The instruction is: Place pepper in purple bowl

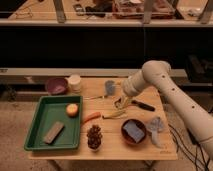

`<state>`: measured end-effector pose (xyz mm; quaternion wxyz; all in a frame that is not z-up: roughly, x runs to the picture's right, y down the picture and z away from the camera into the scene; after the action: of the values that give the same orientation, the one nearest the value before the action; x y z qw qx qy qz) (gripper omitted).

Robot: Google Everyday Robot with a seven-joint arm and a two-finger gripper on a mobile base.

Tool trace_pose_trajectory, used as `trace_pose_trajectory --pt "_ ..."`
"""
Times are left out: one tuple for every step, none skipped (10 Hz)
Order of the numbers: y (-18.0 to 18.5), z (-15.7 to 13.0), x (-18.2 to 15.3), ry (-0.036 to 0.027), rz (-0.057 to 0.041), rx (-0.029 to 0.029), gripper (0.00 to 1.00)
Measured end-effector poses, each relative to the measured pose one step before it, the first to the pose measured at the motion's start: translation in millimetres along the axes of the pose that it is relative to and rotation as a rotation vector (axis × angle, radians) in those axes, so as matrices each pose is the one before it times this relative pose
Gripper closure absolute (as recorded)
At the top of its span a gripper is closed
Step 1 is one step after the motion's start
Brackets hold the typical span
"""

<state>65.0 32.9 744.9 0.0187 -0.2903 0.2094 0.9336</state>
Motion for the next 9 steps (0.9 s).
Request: trace_pose_trajectory --pt "1.73 8.53 10.7 -0.02561 -0.02944 0.00752 0.26" --pt "0.99 6.7 6.77 -0.02485 -0.01835 0.00487 0.26" --pt "0.28 9.14 5.66 -0.02832 -0.01669 0.00657 0.26" --pt "0.15 11.34 6.0 -0.02887 -0.0175 0.00856 0.26" --pt "-0.03 11.55 6.32 -0.02823 -0.0187 0.00902 0.26" --pt "-0.42 10.01 4.91 -0.02421 -0.01686 0.00903 0.26" --pt "-0.82 14.92 8.21 -0.02961 -0.02262 0.01642 0.26" --pt "-0.95 12.44 6.5 -0.02018 -0.01556 0.01709 0.26" --pt "-1.13 8.26 4.08 -0.01216 -0.00703 0.01533 0.26"
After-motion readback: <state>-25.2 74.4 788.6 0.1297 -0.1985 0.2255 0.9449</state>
